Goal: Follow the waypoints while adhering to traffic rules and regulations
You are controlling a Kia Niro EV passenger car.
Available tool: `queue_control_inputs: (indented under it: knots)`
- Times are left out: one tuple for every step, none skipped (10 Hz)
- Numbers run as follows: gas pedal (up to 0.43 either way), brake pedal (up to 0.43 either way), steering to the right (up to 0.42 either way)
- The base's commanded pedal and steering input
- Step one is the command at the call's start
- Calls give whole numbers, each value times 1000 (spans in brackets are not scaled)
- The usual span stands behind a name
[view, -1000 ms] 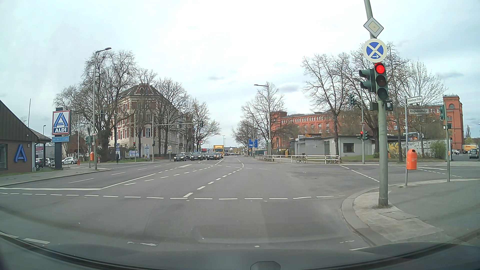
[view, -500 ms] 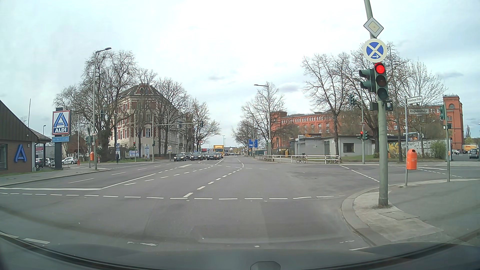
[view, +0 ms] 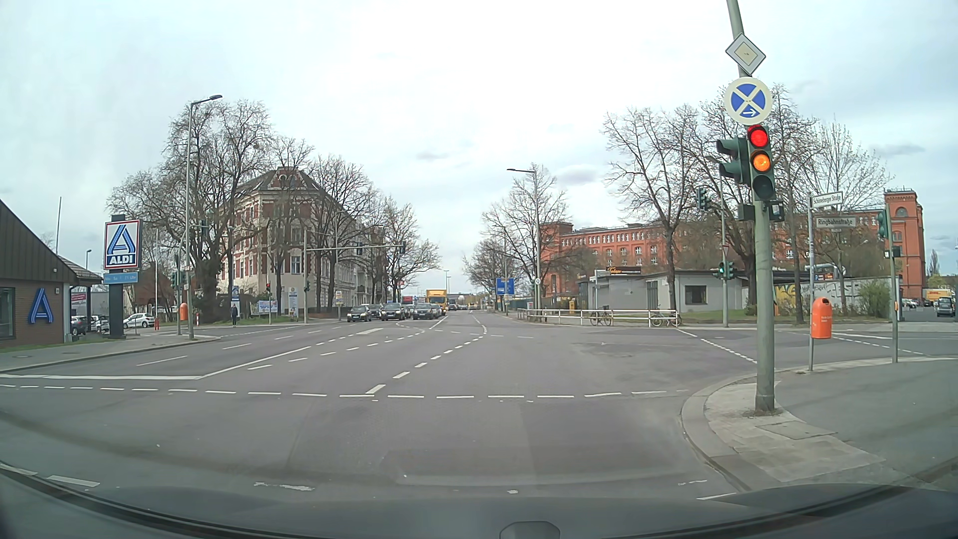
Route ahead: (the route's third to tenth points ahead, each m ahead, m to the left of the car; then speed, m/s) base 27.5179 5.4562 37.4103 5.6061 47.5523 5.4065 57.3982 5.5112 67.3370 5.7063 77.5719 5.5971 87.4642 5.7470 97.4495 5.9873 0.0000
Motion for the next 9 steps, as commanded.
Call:
queue_control_inputs:
  knots:
    - [0, 348, -1]
    - [0, 348, -1]
    - [0, 354, 0]
    - [0, 348, -1]
    - [0, 348, -1]
    - [0, 348, -1]
    - [0, 348, -1]
    - [0, 348, -1]
    - [0, 348, -1]
